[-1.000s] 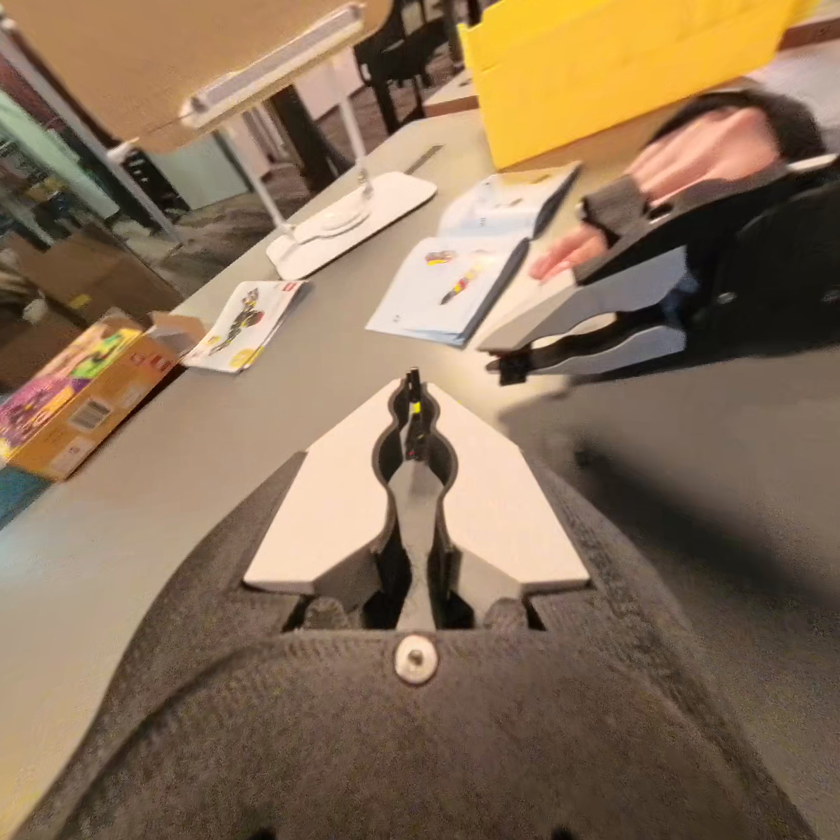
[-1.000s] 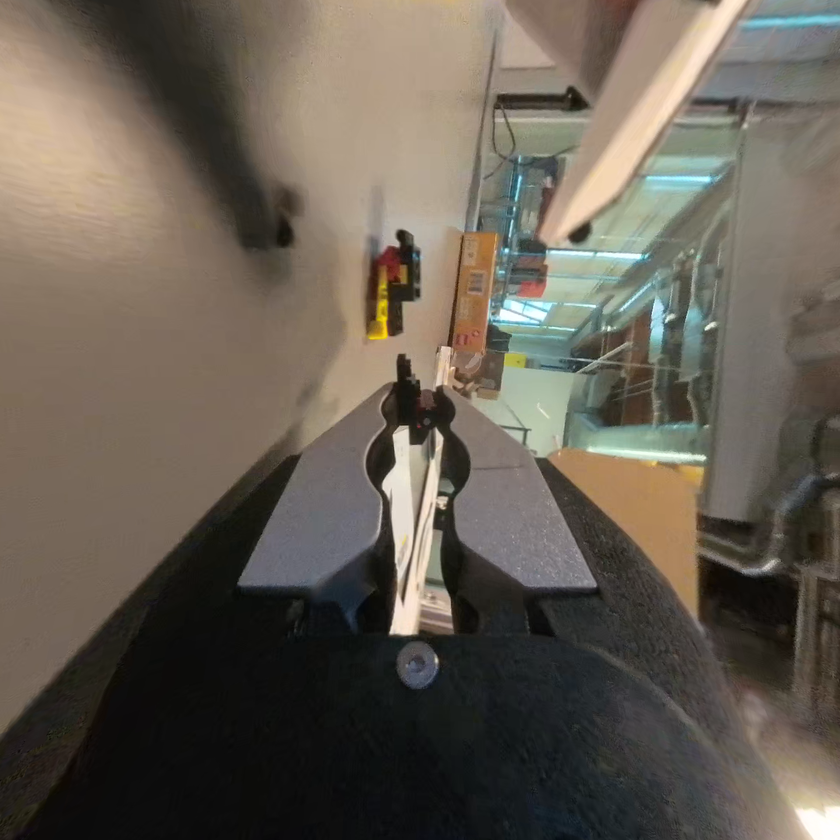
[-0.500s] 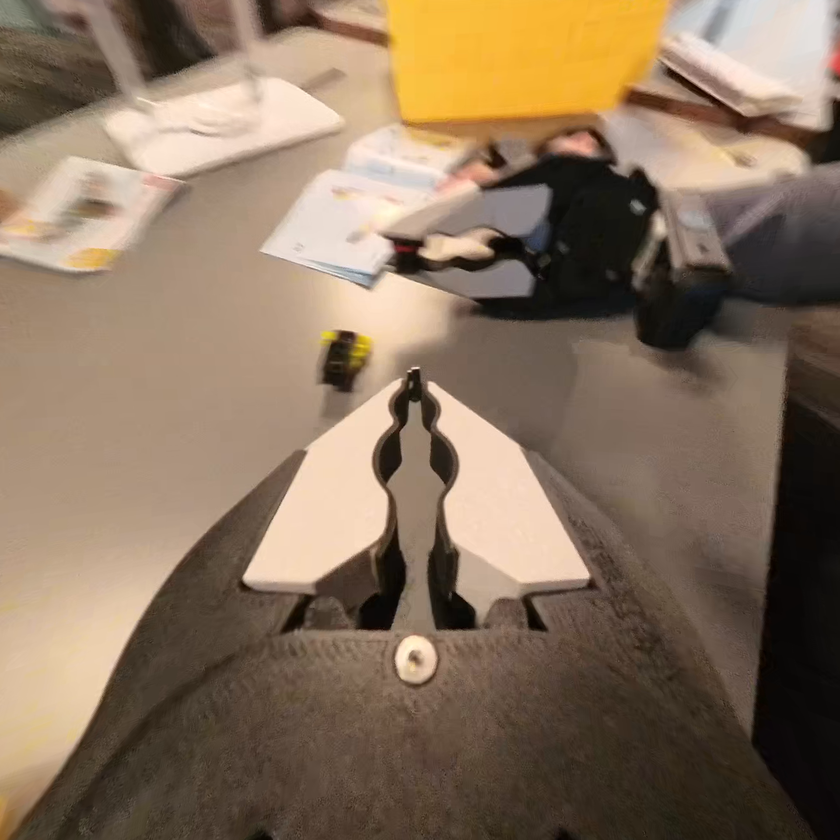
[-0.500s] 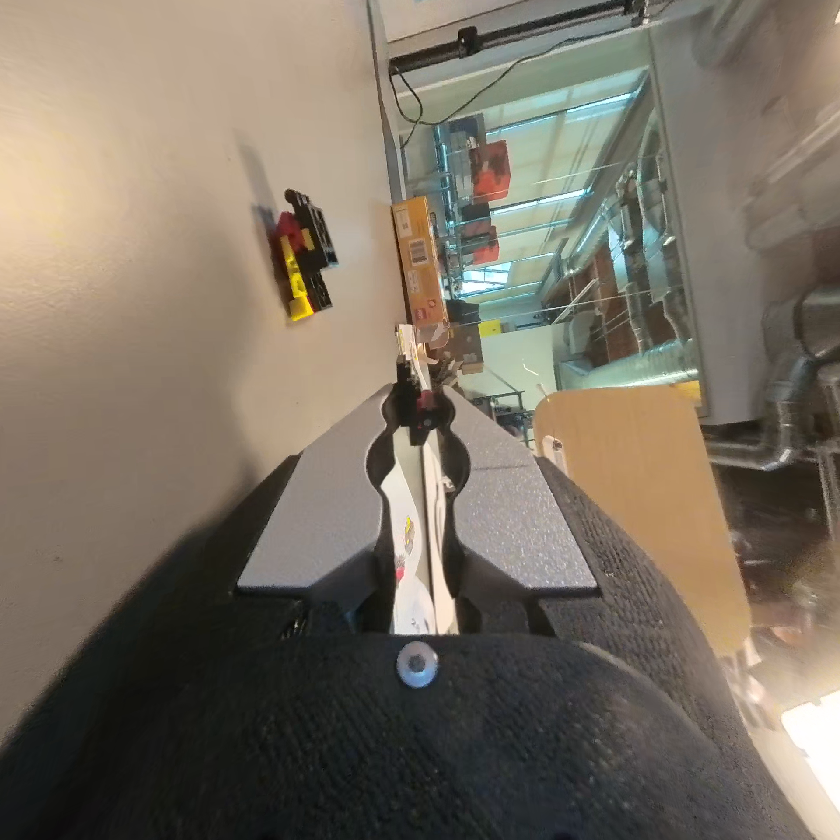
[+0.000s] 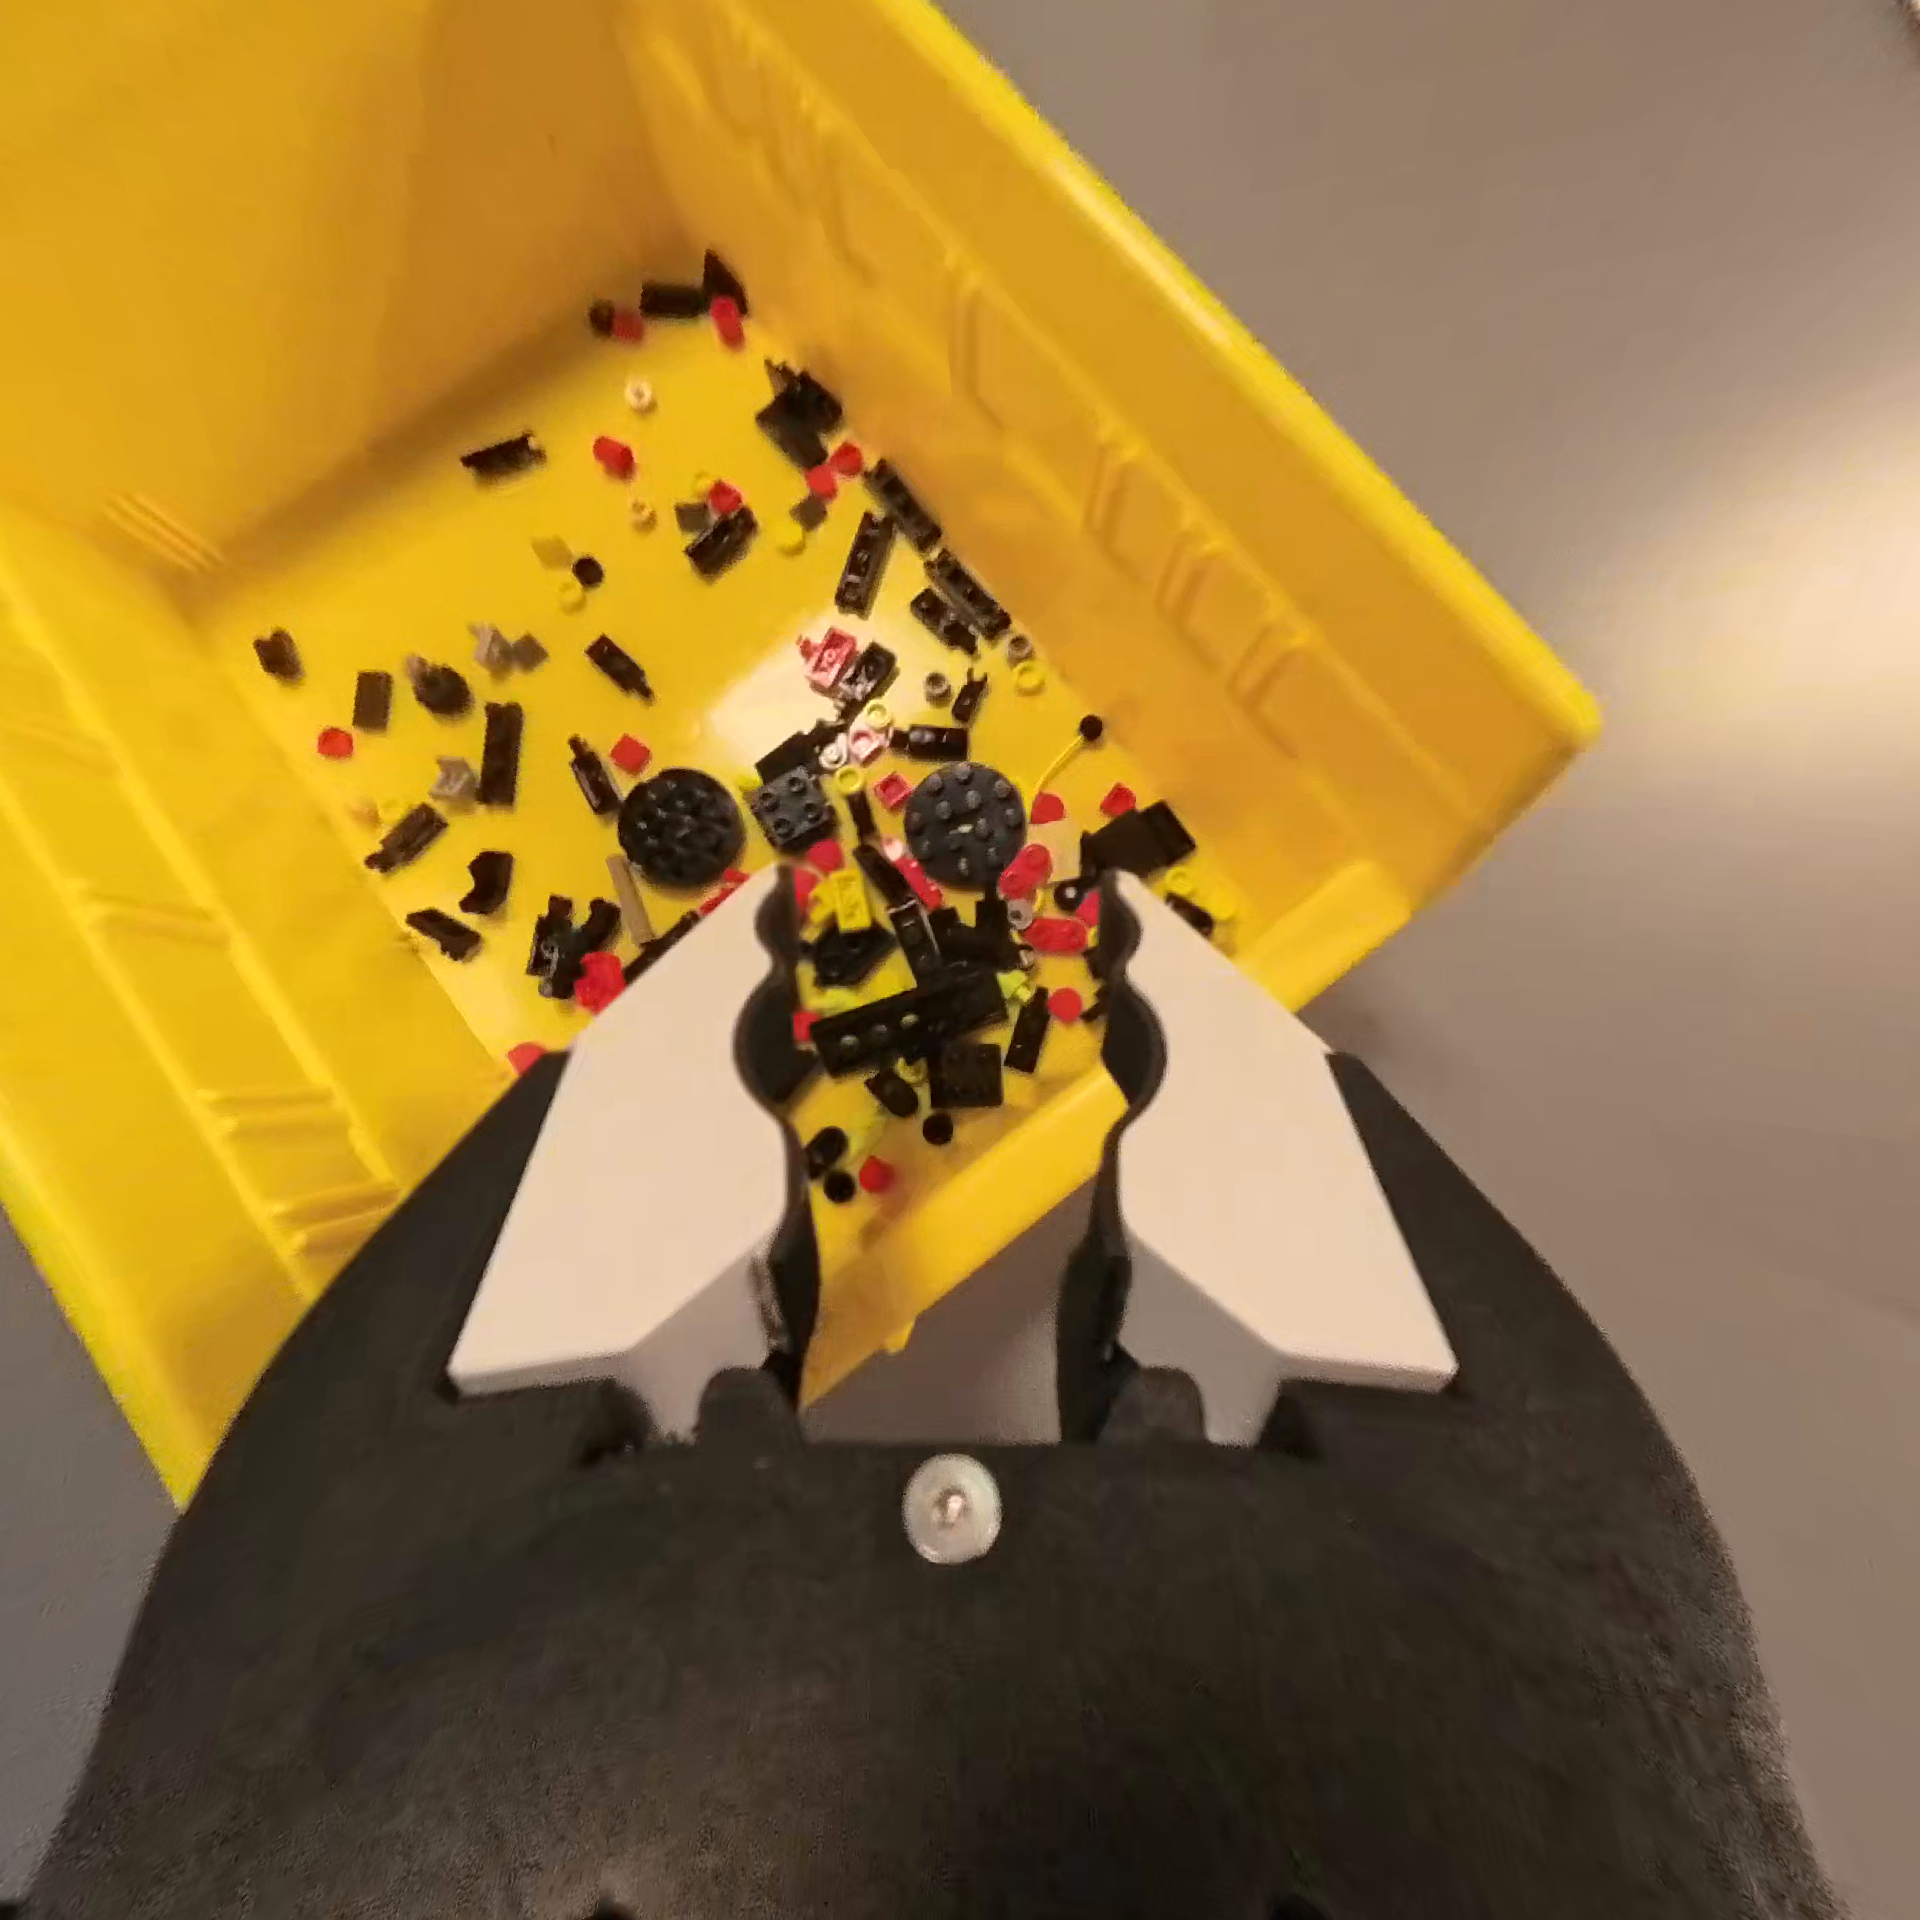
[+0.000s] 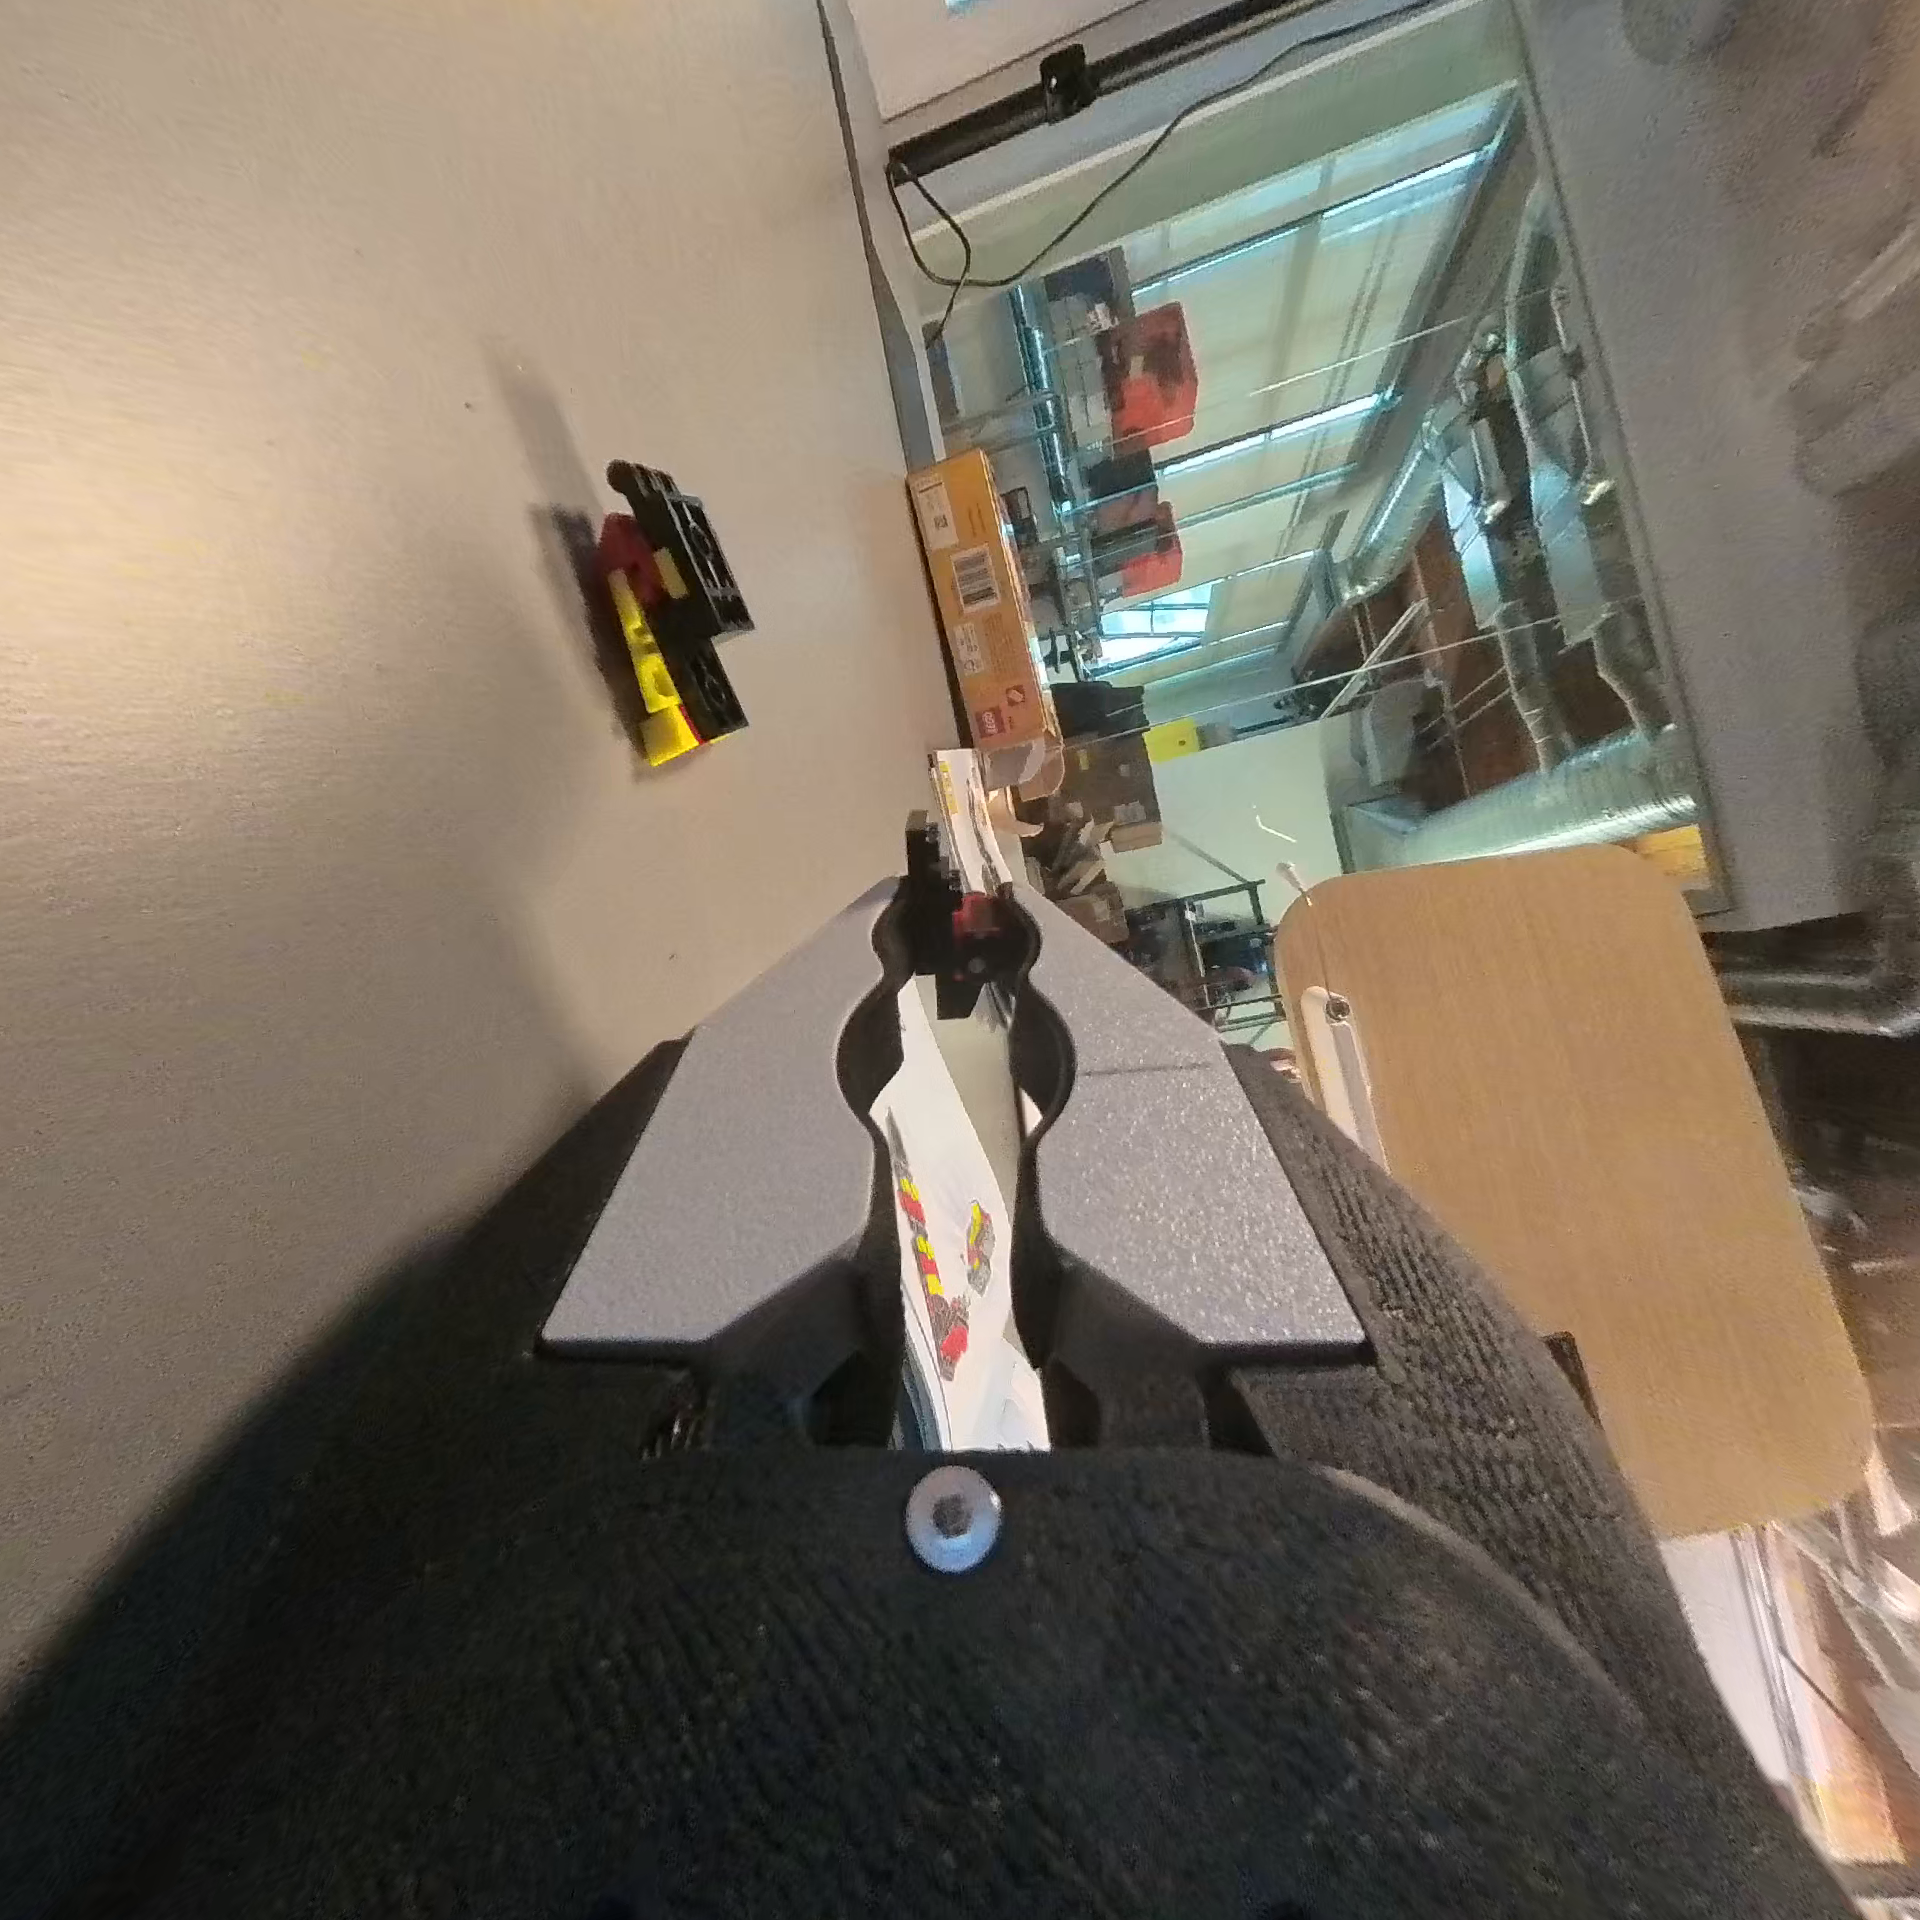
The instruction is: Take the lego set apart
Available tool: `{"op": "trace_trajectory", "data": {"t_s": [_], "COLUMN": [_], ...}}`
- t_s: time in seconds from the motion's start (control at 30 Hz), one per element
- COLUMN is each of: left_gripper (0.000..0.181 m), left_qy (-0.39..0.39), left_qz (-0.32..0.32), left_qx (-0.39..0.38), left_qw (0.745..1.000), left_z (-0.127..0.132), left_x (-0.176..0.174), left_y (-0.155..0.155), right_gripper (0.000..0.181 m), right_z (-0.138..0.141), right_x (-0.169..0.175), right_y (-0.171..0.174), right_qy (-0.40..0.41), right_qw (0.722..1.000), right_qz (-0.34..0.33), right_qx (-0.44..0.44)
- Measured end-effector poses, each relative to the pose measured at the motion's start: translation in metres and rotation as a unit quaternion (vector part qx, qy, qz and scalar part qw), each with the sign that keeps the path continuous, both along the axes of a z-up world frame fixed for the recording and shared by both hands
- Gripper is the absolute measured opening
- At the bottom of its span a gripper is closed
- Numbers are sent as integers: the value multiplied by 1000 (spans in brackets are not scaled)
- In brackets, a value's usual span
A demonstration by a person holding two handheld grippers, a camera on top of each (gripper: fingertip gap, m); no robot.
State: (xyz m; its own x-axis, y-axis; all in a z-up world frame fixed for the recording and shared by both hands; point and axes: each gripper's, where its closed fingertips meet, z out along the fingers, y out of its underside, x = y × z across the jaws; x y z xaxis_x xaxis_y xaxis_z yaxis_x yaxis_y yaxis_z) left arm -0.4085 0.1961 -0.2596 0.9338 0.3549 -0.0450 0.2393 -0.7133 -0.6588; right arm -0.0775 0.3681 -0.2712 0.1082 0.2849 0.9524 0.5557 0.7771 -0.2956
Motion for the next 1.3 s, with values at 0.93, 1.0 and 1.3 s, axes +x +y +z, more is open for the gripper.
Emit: {"op": "trace_trajectory", "data": {"t_s": [0.93, 1.0, 1.3], "left_gripper": [7, 6, 51], "left_qy": [43, 94, 78], "left_qz": [-406, -247, 29], "left_qx": [112, 204, -5], "left_qw": [906, 943, 997], "left_z": [-8, 43, 10], "left_x": [260, 181, -10], "left_y": [21, 24, -18], "right_gripper": [13, 13, 13], "right_z": [9, 10, 12], "right_x": [-5, -6, -9], "right_y": [-10, -11, -18], "right_qy": [24, 24, 23], "right_qw": [998, 998, 998], "right_qz": [42, 44, 56], "right_qx": [-27, -23, -1]}}
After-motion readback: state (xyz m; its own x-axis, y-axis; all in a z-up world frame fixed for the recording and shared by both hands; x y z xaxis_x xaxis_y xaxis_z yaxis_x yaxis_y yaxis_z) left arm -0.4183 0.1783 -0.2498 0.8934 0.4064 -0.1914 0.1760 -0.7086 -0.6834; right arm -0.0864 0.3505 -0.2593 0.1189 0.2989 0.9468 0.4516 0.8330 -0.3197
